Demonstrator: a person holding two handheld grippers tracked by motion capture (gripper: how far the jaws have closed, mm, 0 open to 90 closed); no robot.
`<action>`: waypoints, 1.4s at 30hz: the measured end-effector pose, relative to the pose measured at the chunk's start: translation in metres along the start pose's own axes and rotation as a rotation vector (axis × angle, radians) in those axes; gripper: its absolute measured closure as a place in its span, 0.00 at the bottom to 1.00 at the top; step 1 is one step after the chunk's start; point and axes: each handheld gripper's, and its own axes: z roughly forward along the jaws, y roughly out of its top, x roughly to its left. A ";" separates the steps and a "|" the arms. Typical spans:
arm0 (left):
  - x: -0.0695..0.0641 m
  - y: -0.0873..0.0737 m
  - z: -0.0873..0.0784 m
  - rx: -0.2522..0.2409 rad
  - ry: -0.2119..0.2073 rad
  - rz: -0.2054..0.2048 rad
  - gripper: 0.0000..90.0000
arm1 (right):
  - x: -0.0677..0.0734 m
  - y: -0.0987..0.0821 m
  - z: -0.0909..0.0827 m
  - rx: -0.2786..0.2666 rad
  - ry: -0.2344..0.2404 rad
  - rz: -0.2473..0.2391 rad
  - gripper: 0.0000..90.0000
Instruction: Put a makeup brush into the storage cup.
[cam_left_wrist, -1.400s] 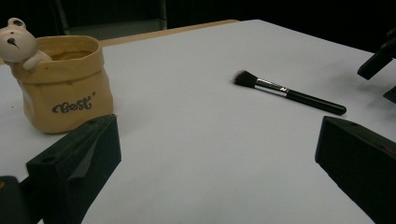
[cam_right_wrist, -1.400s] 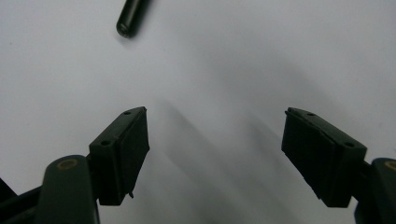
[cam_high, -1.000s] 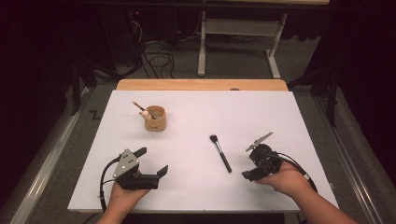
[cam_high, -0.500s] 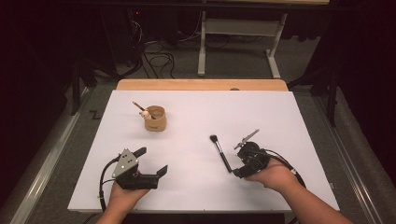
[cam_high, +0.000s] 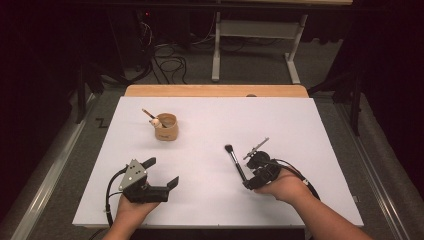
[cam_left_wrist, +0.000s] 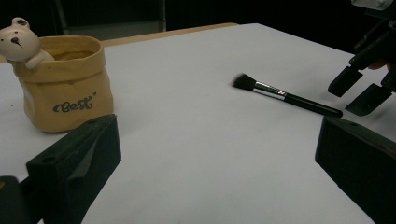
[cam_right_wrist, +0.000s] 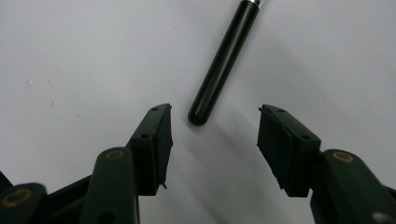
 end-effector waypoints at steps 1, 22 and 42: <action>0.000 0.000 0.000 -0.002 0.001 -0.003 0.01 | 0.001 0.001 0.000 0.002 0.001 0.011 0.53; 0.003 0.000 -0.001 -0.010 -0.003 -0.019 0.01 | 0.000 0.016 0.008 0.013 0.011 0.034 0.67; 0.005 0.001 -0.003 -0.016 0.001 -0.024 0.01 | 0.001 0.020 0.019 0.048 -0.009 0.031 0.82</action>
